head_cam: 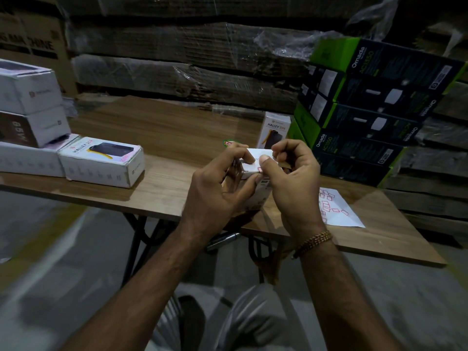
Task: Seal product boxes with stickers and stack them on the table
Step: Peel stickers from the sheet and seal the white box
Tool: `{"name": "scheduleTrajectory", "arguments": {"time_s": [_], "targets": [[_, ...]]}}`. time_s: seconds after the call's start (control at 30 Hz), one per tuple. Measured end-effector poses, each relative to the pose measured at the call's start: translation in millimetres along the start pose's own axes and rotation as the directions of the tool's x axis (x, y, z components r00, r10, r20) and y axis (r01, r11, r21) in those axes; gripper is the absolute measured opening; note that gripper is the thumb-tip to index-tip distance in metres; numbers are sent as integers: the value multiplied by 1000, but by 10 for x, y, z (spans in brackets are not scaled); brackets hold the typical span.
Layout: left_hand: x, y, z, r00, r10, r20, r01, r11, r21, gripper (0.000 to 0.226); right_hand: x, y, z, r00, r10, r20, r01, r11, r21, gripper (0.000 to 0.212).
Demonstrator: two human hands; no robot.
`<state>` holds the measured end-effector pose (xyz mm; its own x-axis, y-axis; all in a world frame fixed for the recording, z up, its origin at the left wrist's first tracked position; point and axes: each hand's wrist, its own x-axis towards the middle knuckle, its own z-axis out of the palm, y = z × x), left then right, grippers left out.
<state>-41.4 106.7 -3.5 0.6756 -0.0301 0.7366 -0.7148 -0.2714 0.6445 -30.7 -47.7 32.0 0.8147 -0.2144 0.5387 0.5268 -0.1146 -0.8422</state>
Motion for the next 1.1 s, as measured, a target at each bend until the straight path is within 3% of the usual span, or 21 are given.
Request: {"name": "scheduleTrajectory", "arguments": {"time_s": [0.17,0.27,0.33,0.43,0.57,0.77,0.87,1.0,1.1], "targets": [[29,-21,-23,997,-68,21,69,996,-50,33,-11,9,-38,999,49,-22,-44,985,168,4],[27,-83,-58,989,-139,55,144,986,-81,42,-96,77,-130,999,21,46,-23,999,41,20],[19,-129,-76,981,-169,94,178,978,-107,50,-158,155,-189,988,-22,154,42,991,-123,41],[45,-164,-88,961,-241,138,262,952,-158,59,-243,275,-230,956,-1,293,60,979,-195,72],[130,-242,-117,910,-369,189,408,880,-242,67,-310,391,-208,949,-35,313,119,960,-253,81],[186,-331,-104,819,-535,206,574,769,-281,61,-293,432,-226,931,-28,364,140,948,-287,97],[187,-361,-68,801,-569,188,598,744,-299,54,-288,477,-234,927,-63,370,183,937,-299,90],[169,-307,-81,782,-596,181,623,753,-211,73,-277,476,-254,943,-52,328,158,939,-307,74],[151,-279,-95,775,-596,208,631,744,-218,67,-263,481,-259,962,-15,274,103,946,-309,65]]}}
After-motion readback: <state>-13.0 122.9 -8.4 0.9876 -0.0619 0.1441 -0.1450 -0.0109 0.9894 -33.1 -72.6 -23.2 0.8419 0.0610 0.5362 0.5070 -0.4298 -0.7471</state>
